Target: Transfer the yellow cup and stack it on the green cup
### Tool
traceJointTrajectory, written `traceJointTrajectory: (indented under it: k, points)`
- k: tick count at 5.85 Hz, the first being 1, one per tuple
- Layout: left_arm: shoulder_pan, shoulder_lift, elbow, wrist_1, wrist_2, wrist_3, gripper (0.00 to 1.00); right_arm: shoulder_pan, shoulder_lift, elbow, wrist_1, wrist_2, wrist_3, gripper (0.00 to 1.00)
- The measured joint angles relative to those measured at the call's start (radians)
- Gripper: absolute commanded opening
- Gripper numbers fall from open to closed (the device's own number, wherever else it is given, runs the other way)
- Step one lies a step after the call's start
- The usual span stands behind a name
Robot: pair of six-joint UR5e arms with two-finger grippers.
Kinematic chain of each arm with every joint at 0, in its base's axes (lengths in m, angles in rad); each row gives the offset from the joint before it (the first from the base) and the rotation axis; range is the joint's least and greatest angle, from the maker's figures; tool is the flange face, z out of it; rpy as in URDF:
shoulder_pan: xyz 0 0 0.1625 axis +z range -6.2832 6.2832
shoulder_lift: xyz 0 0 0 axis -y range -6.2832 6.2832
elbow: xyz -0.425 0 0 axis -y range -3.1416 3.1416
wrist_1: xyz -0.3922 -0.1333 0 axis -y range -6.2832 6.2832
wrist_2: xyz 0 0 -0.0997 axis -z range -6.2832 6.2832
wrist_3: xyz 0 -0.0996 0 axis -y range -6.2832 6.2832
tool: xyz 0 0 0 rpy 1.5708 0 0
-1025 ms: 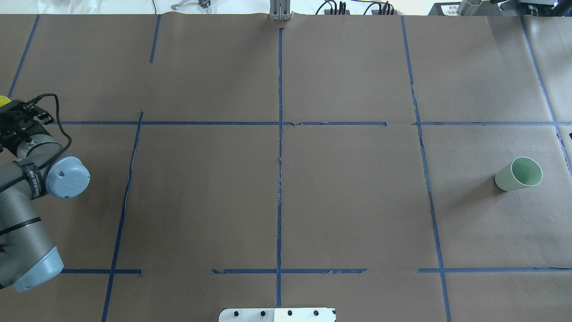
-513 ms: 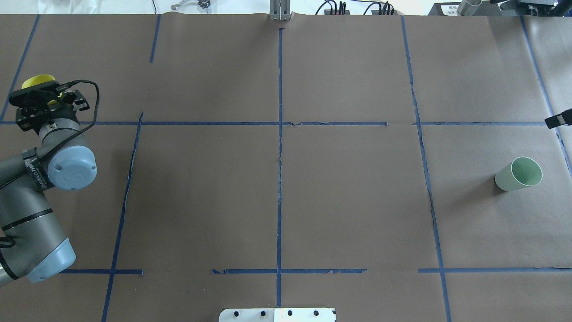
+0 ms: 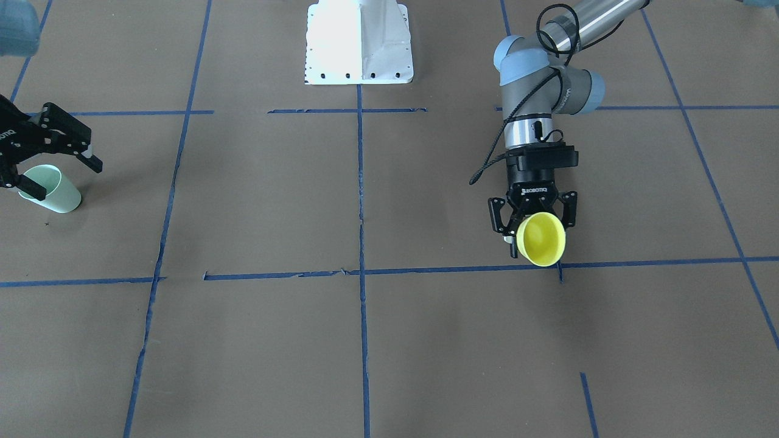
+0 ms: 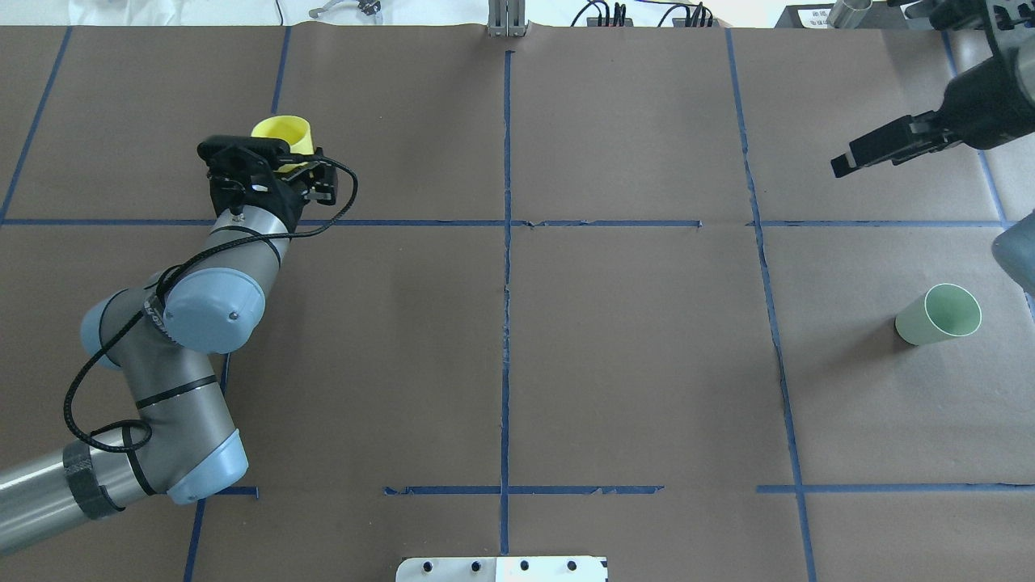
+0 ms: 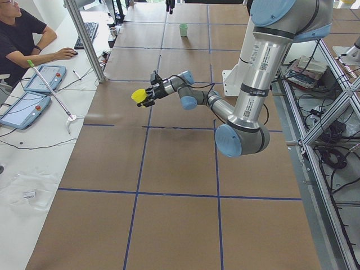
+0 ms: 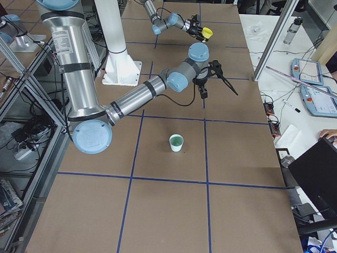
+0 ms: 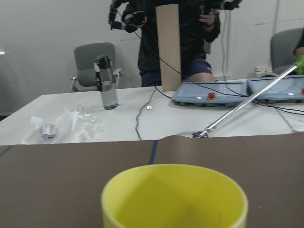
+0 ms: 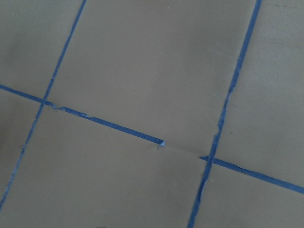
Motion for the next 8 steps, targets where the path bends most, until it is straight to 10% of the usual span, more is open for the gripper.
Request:
traceJointTrajectory:
  k: [3,8]
  points:
    - [0.122,-0.052,-0.001,-0.293,-0.099,0.261,0.11,-0.116,0.152,-0.006,-0.011,-0.029,0.269,1.00]
    - [0.257,-0.111,-0.013,-0.383,-0.061,0.487,0.15,-0.386,0.275,-0.011,-0.017,-0.104,0.575,0.99]
